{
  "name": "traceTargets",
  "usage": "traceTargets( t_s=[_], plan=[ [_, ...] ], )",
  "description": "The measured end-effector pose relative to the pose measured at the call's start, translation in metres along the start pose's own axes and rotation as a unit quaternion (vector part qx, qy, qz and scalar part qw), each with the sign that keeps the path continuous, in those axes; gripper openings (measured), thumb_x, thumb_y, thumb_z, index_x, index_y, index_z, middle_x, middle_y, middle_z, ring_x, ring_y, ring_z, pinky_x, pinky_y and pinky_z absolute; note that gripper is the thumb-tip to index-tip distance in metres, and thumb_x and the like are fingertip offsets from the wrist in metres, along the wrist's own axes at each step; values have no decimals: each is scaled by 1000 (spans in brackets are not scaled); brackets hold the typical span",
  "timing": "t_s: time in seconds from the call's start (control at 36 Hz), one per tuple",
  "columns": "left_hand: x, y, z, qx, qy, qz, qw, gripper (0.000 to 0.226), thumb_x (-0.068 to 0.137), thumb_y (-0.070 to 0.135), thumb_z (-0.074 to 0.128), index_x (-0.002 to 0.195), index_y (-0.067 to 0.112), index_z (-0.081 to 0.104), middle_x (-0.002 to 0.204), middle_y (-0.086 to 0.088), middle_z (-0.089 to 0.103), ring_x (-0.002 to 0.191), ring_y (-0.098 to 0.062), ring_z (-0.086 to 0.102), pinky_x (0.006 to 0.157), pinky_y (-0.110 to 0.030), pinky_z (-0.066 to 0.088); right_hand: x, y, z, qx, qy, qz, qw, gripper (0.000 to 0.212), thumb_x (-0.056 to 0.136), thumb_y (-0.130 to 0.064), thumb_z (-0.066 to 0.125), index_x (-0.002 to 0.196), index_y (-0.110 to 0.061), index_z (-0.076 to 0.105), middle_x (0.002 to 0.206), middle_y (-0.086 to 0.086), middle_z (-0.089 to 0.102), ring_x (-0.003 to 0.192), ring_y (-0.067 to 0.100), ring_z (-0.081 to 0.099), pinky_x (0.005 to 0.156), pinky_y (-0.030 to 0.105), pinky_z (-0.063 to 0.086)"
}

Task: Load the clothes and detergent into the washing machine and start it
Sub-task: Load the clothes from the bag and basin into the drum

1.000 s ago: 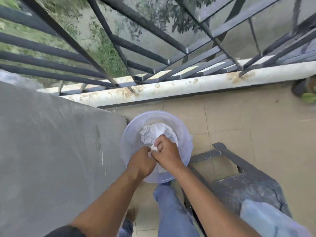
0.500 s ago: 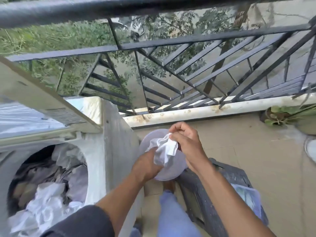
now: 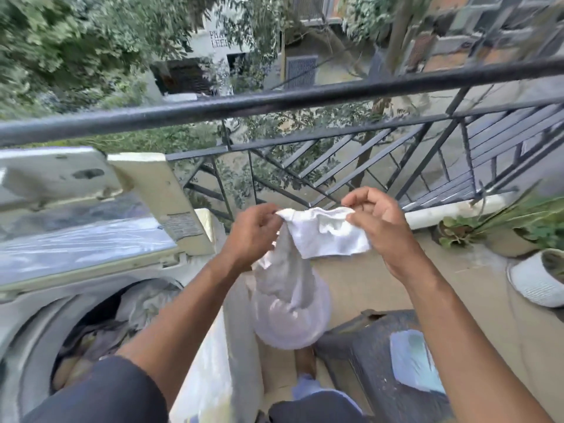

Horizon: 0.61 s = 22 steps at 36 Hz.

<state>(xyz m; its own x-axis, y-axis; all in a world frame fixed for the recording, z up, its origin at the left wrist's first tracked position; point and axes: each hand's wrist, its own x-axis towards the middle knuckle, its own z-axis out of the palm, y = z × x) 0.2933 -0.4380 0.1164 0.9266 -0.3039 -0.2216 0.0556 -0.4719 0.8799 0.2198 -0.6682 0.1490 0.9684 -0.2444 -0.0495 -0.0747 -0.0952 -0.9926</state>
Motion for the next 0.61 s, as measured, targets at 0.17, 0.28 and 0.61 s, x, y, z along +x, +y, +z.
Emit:
traceTargets(
  t_s=[0.17, 0.28, 0.61],
  plan=[
    [-11, 59, -28, -112, -13, 55, 992, 32, 109, 20, 58, 83, 26, 76, 79, 5, 77, 70, -12, 74, 63, -30, 61, -6, 29, -4, -235, 19, 64, 970, 24, 77, -36, 60, 99, -45, 60, 75, -7, 68, 59, 5, 59, 58, 28, 42],
    [-23, 89, -42, -132, -38, 87, 987, 24, 110, 15, 54, 99, 4, 72, 78, 6, 75, 68, -5, 71, 62, -22, 58, -13, 52, 5, -304, -86, 168, 934, 65, 75, -38, 69, 134, -50, 44, 105, -5, 68, 93, 19, 65, 72, 33, 48],
    [-56, 131, -96, -294, -76, 174, 937, 19, 107, 16, 53, 112, 10, 70, 96, -12, 78, 77, -25, 76, 79, -48, 65, -13, 75, 74, -65, -134, 193, 970, 33, 103, -37, 66, 134, -27, 62, 125, 4, 75, 123, 26, 68, 87, 40, 59]
  ],
)
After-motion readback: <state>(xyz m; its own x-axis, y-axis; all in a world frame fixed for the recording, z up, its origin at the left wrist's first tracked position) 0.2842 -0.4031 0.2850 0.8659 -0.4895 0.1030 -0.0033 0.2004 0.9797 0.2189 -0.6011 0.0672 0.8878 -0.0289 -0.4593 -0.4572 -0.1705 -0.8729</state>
